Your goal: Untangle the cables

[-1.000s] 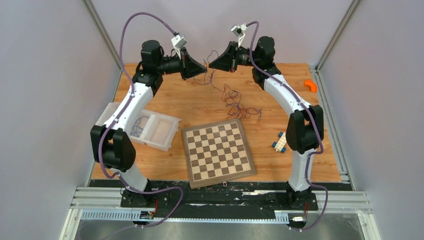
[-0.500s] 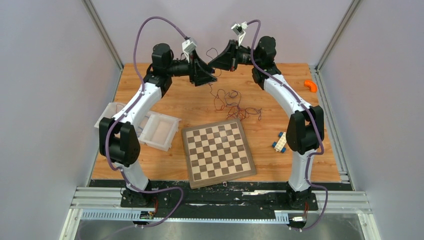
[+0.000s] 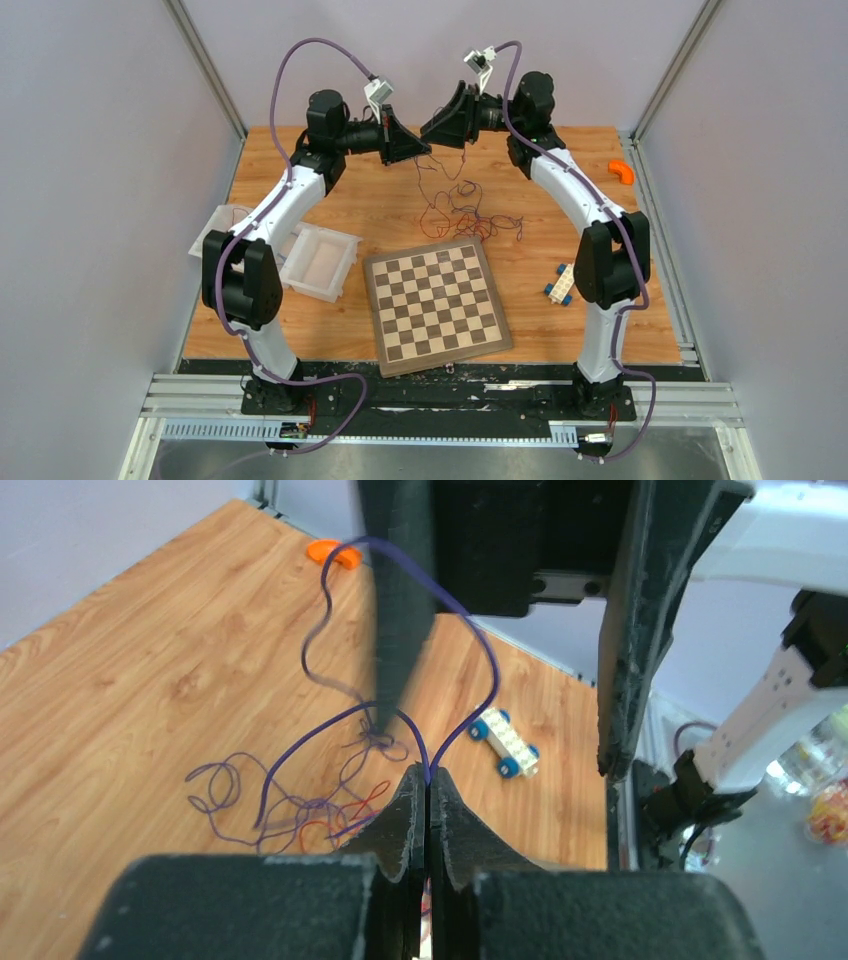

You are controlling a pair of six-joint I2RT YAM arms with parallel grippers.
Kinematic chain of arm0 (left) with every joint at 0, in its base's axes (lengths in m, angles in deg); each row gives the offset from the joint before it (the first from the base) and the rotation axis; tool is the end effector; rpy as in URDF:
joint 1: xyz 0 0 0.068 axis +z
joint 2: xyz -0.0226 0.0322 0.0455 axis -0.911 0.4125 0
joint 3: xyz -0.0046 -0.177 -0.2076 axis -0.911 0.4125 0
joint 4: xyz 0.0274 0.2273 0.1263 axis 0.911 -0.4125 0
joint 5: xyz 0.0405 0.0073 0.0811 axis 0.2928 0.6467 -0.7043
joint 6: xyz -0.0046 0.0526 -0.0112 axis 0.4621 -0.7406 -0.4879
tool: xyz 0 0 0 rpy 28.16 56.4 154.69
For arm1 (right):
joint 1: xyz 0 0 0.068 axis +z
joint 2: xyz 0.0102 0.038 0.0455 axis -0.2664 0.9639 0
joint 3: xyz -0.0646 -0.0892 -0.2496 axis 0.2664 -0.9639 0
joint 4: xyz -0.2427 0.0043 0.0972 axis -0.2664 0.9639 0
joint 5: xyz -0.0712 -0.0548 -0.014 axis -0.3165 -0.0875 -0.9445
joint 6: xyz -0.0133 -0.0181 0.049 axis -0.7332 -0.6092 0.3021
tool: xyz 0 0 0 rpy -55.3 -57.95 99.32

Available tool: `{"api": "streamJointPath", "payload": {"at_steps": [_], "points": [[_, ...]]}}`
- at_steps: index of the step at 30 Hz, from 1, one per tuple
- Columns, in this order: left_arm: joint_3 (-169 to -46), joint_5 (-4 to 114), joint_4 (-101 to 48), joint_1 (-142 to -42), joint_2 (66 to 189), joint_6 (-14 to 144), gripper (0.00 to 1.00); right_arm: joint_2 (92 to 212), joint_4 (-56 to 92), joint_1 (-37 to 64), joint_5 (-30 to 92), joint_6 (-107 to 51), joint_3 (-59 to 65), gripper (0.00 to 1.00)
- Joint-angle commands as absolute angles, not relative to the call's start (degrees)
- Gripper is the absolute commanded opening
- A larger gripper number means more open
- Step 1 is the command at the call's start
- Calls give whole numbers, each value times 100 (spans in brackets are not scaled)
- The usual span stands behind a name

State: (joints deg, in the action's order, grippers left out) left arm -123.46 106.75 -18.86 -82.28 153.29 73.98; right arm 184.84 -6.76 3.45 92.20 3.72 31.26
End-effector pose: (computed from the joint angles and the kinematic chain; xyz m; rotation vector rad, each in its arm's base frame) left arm 0.3900 -0.1488 0.3677 0.7997 1.5871 -1.3231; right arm 0.4268 0.1814 0.3925 -0.8932 1.4576 1.5650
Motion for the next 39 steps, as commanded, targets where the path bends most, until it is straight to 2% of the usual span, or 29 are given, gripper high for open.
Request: {"api": "streamJointPath", "payload": {"at_steps": [1,4,11,18,19,20,23,24,25,32,36,39], "points": [[-12677,10346,-1165,-8040,15352,8419,0,17938,705,-156,9126,-1156,2838,71],[-12769,10182,-982,-7988,15401,8923,0,17592,1231,-368,8714,-1951,2296,87],[-12875,9691,-779,-7983,15476,9611,0,17253,1539,-171,7855,-3001,1005,90],[-12965,9553,-624,-7985,15489,9927,0,17945,1208,317,7742,-3469,876,99],[-12957,9549,-620,-7985,15473,9931,0,18036,1091,393,7722,-3467,877,93],[-12945,9547,-617,-7986,15447,9936,0,18134,989,464,7657,-3472,880,79],[-12966,9577,-677,-7933,15349,9841,0,18333,878,500,7362,-3606,898,16],[-13048,9597,-803,-7853,15325,9798,0,18352,914,469,7293,-3724,870,5],[-13161,9605,-872,-7797,15258,9683,0,18353,953,411,7259,-3807,814,0],[-13807,9839,-1925,-6985,14716,8557,0,18338,1591,-189,7046,-4281,334,0],[-13628,10024,-2193,-6660,14208,8416,0,18453,2053,-328,6816,-4436,453,0],[-13163,10471,-2934,-6603,13831,7995,0,18482,2216,-358,6846,-4473,620,0]]}}
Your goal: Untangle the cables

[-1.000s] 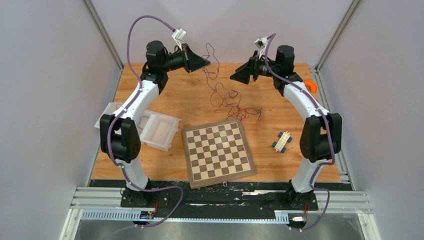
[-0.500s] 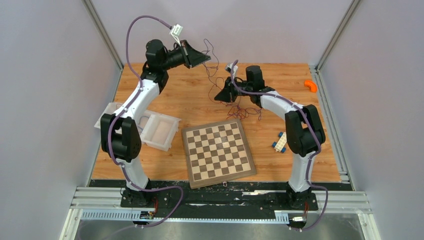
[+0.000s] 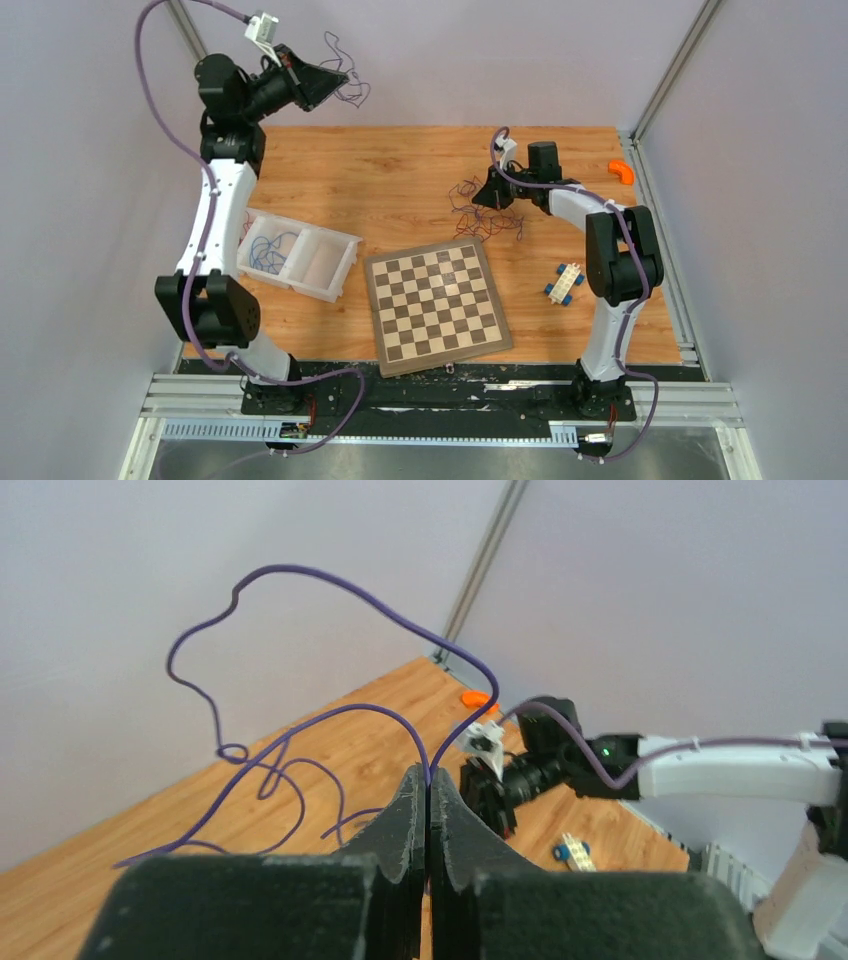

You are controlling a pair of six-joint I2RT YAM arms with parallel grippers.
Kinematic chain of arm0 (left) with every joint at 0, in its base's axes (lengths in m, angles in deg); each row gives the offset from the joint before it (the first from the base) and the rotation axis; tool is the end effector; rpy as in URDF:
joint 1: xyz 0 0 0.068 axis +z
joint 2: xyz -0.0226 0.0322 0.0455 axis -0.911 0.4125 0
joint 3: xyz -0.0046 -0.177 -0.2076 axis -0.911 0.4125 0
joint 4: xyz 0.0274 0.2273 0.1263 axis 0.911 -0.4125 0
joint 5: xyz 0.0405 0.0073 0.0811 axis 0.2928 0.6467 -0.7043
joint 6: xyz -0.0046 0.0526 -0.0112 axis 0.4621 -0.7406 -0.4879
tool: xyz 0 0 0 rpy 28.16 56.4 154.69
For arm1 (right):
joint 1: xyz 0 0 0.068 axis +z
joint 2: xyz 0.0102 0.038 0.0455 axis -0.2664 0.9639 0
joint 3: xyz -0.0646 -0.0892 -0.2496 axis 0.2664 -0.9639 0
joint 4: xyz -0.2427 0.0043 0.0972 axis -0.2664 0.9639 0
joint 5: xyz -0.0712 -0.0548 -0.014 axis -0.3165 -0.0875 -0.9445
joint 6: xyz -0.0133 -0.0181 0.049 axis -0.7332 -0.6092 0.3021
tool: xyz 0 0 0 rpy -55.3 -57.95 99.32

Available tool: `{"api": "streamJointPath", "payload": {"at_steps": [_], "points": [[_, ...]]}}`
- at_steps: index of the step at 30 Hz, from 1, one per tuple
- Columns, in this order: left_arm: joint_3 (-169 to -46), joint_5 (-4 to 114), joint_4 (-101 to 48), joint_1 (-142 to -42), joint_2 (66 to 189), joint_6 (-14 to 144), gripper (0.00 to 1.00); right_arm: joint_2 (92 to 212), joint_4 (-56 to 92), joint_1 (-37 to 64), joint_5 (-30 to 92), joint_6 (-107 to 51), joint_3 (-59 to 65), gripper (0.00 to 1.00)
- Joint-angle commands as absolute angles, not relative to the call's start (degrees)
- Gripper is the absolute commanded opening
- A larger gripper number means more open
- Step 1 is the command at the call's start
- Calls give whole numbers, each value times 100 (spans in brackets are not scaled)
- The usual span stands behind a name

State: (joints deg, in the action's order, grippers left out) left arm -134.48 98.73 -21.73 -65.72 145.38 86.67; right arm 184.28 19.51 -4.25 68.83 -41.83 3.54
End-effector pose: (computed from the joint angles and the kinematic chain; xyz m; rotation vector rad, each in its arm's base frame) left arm 0.3682 -0.0287 0.4806 0.3940 1.4781 -1.0768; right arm 0.4190 0.1091 0.1931 -0.7522 2.0344 0.9352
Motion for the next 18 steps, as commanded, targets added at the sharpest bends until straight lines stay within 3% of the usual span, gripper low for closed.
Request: {"api": "streamJointPath", "payload": {"at_steps": [1,10,11,13,18], "points": [[-12898,10539,-3151,-6600,13604,7585,0,18480,2243,-366,6866,-4475,668,0],[-11404,10314,-6348,-6038,12474,4277,0,18471,2438,-377,7041,-4478,971,0],[-11243,10208,-6532,-6033,12425,4050,12,18467,2456,-376,7051,-4469,983,0],[-11020,10031,-7354,-6029,12442,3422,1,18467,2493,-377,7068,-4458,1012,0],[-10175,9243,-7769,-5974,12434,2286,0,18438,2587,-384,7122,-4488,1030,0]]}}
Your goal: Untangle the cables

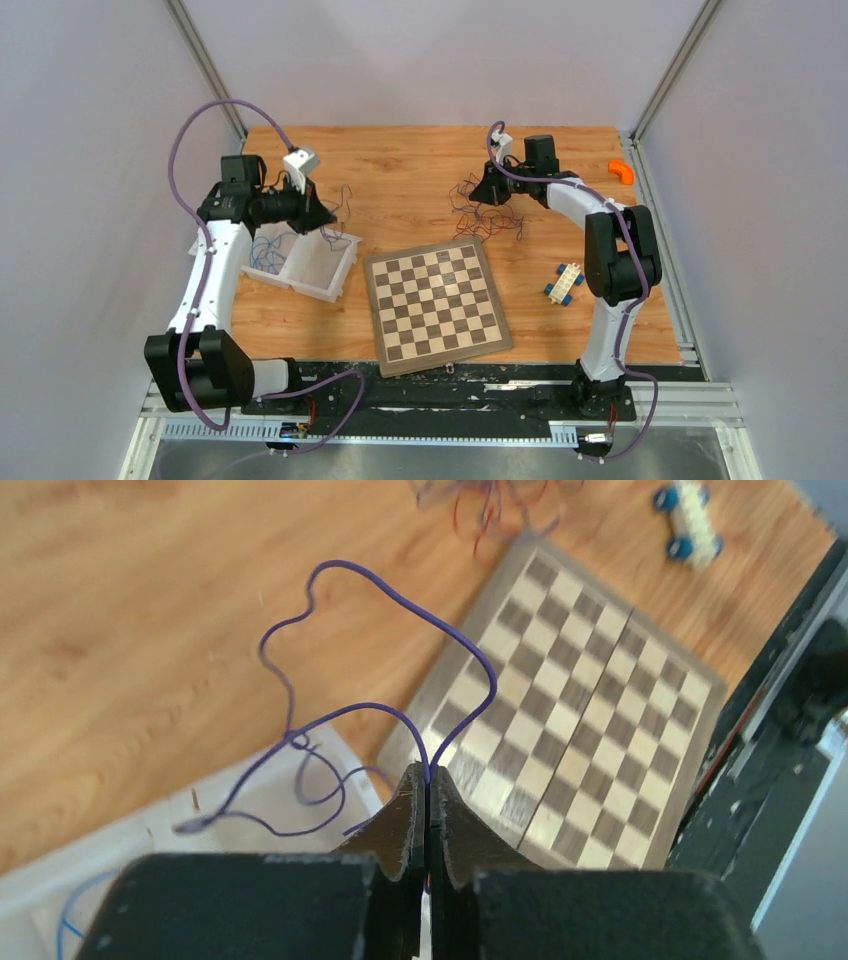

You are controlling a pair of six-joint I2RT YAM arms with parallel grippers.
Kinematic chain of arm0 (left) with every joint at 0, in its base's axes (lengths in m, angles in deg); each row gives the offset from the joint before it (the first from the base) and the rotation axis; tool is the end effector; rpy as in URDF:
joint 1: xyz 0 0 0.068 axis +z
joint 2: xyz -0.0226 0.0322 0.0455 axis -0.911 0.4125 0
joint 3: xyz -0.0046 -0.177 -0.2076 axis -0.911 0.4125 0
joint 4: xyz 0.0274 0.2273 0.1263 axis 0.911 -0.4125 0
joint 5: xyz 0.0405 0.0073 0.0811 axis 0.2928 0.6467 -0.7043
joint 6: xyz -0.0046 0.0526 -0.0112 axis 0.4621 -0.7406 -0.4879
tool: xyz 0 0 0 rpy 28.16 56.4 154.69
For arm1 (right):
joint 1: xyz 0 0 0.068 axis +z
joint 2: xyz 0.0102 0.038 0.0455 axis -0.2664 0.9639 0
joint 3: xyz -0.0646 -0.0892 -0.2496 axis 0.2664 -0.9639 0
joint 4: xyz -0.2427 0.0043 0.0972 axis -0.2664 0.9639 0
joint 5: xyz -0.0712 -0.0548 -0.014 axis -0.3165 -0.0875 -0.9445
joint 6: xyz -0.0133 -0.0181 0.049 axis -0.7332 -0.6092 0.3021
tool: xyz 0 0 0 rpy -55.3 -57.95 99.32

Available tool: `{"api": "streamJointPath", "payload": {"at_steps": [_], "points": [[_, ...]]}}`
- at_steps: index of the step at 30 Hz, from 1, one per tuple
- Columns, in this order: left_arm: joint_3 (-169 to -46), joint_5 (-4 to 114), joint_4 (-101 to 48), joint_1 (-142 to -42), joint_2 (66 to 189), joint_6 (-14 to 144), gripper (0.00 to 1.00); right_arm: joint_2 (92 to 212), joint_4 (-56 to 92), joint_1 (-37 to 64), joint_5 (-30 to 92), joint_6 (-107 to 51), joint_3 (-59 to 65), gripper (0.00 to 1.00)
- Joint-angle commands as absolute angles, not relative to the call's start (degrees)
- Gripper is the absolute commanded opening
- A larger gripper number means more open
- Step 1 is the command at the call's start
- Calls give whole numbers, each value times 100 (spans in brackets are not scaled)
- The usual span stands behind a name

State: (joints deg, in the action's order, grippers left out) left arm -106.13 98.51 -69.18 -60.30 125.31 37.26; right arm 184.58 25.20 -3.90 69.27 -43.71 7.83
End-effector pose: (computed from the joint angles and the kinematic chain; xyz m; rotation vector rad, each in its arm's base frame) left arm 0.2642 -0.0035 0.3485 0.6310 2.0100 -0.8175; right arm 0.4239 0.1129 0.2068 -0.7872 2.0401 0.9395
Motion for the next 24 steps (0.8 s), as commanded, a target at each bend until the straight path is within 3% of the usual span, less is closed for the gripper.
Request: {"api": "streamJointPath", "payload": {"at_steps": [1,12,24], "points": [[-9956,9017,-7773,-5970,12430,2180,0,18423,2611,-379,7132,-4492,1035,0],[-9198,8023,-8042,-5935,13300,1356,0,18362,2690,-377,7117,-4527,1055,0],[-9317,6665,-7054,-5677,13215,1951,0,18352,2723,-377,7166,-4507,1067,0]]}}
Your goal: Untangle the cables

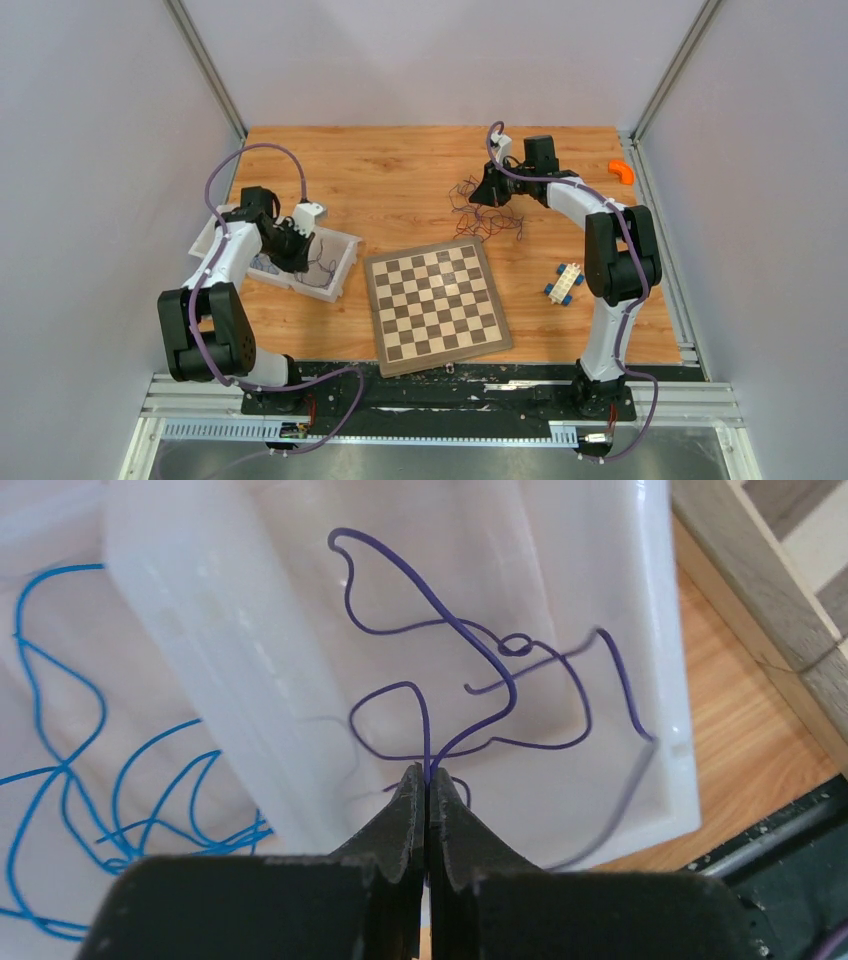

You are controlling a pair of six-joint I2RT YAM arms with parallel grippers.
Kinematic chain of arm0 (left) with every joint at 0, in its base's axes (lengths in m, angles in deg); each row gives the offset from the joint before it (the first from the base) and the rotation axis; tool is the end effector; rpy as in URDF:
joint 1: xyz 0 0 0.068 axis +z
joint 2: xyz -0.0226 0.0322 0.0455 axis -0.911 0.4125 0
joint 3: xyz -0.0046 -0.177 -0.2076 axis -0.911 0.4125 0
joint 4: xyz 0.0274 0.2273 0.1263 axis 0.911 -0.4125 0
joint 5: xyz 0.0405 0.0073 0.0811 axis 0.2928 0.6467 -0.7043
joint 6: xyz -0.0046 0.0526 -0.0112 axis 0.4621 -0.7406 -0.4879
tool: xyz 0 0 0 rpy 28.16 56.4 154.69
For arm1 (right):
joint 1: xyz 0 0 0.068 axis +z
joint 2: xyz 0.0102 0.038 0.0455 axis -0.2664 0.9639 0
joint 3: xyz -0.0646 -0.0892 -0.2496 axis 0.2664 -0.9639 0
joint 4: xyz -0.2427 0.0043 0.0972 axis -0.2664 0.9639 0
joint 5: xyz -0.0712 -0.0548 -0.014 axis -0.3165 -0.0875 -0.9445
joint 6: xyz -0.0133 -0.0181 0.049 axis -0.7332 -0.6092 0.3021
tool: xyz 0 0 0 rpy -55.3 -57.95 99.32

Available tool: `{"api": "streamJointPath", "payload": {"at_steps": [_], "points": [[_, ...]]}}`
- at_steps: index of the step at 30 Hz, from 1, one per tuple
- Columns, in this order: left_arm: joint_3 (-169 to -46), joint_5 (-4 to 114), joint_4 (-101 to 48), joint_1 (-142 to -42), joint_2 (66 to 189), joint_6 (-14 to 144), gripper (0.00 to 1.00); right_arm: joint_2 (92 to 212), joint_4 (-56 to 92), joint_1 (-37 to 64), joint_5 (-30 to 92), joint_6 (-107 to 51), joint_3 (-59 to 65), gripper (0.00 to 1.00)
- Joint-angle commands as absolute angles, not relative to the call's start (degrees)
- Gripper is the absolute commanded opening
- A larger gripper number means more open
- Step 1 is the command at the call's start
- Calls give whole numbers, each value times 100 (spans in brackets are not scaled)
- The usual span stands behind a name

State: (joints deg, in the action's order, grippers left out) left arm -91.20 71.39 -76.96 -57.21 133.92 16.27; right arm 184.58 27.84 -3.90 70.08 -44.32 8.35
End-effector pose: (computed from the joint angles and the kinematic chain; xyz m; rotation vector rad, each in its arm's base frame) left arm 0.2576 0.0231 0.2172 0.7523 2.5929 -0.4034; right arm 0.4219 0.1129 0.2065 -0.7954 2.0633 0.9632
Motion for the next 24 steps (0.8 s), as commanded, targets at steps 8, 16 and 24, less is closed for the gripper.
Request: {"api": "streamJointPath", "payload": {"at_steps": [8,16,24], "points": [[-9461,6539,-6964,-6252,13420,2035,0,18396,2724,-381,7238,-4456,1153,0],[-9906,7512,-7777,-6444,13128,1962,72,18108,2736,-314,8056,-4358,1309,0],[-10916,9126,-7620,-6367,12395,1703,100,17558,2697,-88,8836,-4092,1701,0]]}}
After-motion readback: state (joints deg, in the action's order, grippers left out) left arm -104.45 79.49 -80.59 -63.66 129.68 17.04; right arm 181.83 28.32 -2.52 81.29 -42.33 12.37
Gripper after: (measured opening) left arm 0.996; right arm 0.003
